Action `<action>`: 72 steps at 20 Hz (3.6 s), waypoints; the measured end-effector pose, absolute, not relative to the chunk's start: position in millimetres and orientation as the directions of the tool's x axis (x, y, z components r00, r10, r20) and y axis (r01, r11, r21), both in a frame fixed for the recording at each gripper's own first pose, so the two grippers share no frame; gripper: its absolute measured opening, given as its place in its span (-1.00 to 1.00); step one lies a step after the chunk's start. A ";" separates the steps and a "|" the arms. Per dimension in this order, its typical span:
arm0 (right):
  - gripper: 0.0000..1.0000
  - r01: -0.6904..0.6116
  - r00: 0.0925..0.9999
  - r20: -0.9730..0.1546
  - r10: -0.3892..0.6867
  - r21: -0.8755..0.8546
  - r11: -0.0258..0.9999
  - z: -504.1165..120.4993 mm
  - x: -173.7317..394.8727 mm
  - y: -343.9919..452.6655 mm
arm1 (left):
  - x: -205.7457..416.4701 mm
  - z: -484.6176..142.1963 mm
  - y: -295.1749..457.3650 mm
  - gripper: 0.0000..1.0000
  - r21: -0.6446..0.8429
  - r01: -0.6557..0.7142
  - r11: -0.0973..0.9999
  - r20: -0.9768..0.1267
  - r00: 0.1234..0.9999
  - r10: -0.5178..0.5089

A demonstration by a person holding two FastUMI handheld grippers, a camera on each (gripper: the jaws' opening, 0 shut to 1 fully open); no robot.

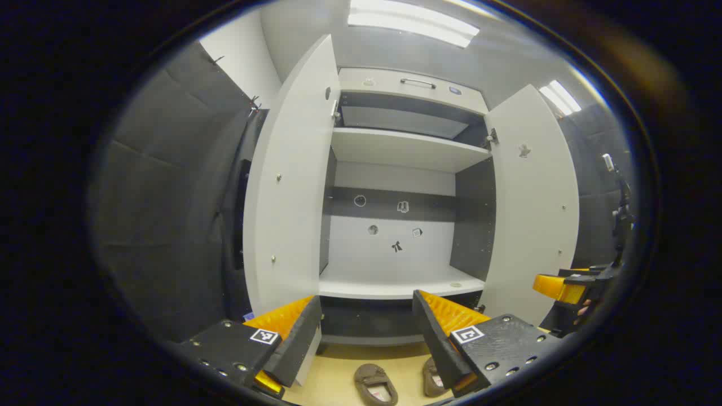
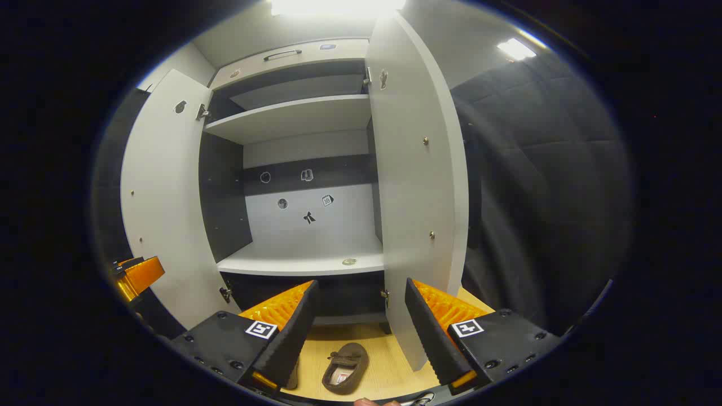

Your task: Grab one shoe with the right hand and put it into the shoe cabinet, grab the other shoe with the left hand and put it into the shoe cabinet; then close the right door with the right hand and the left door with the left hand.

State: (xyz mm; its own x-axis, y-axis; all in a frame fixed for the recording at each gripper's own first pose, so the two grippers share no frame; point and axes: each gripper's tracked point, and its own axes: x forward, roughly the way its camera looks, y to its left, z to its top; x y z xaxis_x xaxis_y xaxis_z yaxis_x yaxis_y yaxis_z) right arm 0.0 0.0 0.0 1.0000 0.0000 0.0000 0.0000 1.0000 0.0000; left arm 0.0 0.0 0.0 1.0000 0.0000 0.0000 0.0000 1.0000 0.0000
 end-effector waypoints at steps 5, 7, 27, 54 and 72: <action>0.92 -0.011 1.000 -0.020 0.011 0.017 1.000 -6.3 -6.3 -2.5 | -1.3 -8.1 -5.0 1.00 0.011 0.002 1.000 -0.019 1.000 -0.001; 0.84 -0.011 0.999 -0.038 0.012 0.018 1.000 -11.7 -7.4 -3.0 | -1.2 -8.3 -5.3 1.00 0.004 -0.004 1.000 -0.018 1.000 0.004; 0.96 -0.070 0.992 -0.096 0.079 0.089 0.994 -13.2 -7.4 0.3 | -5.9 -10.9 -9.0 1.00 0.023 -0.019 1.000 -0.021 1.000 0.019; 0.96 -0.272 0.746 -0.600 0.289 0.121 0.955 -236.2 46.3 100.1 | -21.1 -52.9 -7.1 1.00 0.001 -0.030 1.000 -0.124 0.992 0.029; 0.96 -0.272 0.616 -0.776 0.139 -0.044 0.961 -380.0 98.9 95.4 | -30.6 -79.4 7.7 0.89 0.083 -0.064 0.995 -0.165 0.983 0.077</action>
State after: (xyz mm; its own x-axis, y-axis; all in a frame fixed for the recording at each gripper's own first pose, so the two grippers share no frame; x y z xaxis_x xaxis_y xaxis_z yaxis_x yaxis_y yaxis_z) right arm 98.9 95.4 -380.0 0.6159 0.1386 -0.7756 -0.2720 0.9613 -0.0443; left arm -30.6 7.7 -79.4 0.9834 0.0767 -0.1646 -0.0637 0.9945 0.0828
